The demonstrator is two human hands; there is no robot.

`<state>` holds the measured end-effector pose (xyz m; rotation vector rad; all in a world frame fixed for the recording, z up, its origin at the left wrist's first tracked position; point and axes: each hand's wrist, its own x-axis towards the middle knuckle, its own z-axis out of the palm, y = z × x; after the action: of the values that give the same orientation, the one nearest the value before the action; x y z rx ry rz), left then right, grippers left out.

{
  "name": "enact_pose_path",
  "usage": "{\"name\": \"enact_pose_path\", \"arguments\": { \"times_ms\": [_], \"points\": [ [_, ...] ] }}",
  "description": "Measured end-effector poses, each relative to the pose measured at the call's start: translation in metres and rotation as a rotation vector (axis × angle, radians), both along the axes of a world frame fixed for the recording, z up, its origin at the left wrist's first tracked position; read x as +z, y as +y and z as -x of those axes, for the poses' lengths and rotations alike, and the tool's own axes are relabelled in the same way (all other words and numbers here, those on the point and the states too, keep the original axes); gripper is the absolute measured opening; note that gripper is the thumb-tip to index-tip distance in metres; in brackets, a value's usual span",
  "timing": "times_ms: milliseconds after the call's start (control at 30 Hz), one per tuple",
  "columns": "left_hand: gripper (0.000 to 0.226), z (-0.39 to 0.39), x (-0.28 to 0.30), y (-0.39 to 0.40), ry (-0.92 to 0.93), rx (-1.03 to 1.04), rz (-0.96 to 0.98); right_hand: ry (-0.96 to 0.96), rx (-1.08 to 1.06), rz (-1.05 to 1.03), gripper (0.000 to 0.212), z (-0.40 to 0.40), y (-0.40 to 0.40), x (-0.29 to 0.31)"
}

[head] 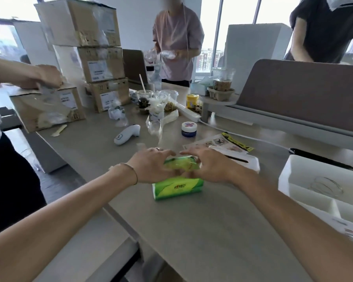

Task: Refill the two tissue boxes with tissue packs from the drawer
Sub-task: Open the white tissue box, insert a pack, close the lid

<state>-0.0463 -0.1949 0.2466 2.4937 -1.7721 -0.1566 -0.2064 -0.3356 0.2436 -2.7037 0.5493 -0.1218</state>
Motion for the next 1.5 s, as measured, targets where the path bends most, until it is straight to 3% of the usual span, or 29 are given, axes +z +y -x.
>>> {"name": "enact_pose_path", "arguments": {
  "times_ms": [200,367,633,800,1067,1267,1500],
  "points": [
    [0.104,-0.002,-0.017,0.013,0.070,0.007,-0.001,0.088,0.008,0.034,0.104,0.000,0.008,-0.006],
    [0.099,0.001,-0.021,0.021,0.117,0.004,0.134,0.067,-0.010,0.059,0.109,0.005,0.012,-0.005],
    [0.094,0.020,0.015,0.011,0.088,-0.125,0.313,-0.118,-0.053,0.115,0.104,0.046,0.006,0.027],
    [0.103,0.057,0.042,-0.027,-0.038,-0.290,0.309,-0.209,-0.143,0.185,0.094,0.102,-0.011,0.053],
    [0.098,0.142,0.070,-0.118,-0.005,-0.534,0.359,-0.267,-0.384,0.242,0.089,0.217,-0.043,0.078],
    [0.091,0.207,0.062,-0.167,0.081,-0.700,0.384,-0.217,-0.525,0.259,0.090,0.288,-0.063,0.080],
    [0.092,0.235,0.040,-0.199,0.099,-0.742,0.316,-0.178,-0.575,0.211,0.088,0.316,-0.076,0.059]
  ]
}}
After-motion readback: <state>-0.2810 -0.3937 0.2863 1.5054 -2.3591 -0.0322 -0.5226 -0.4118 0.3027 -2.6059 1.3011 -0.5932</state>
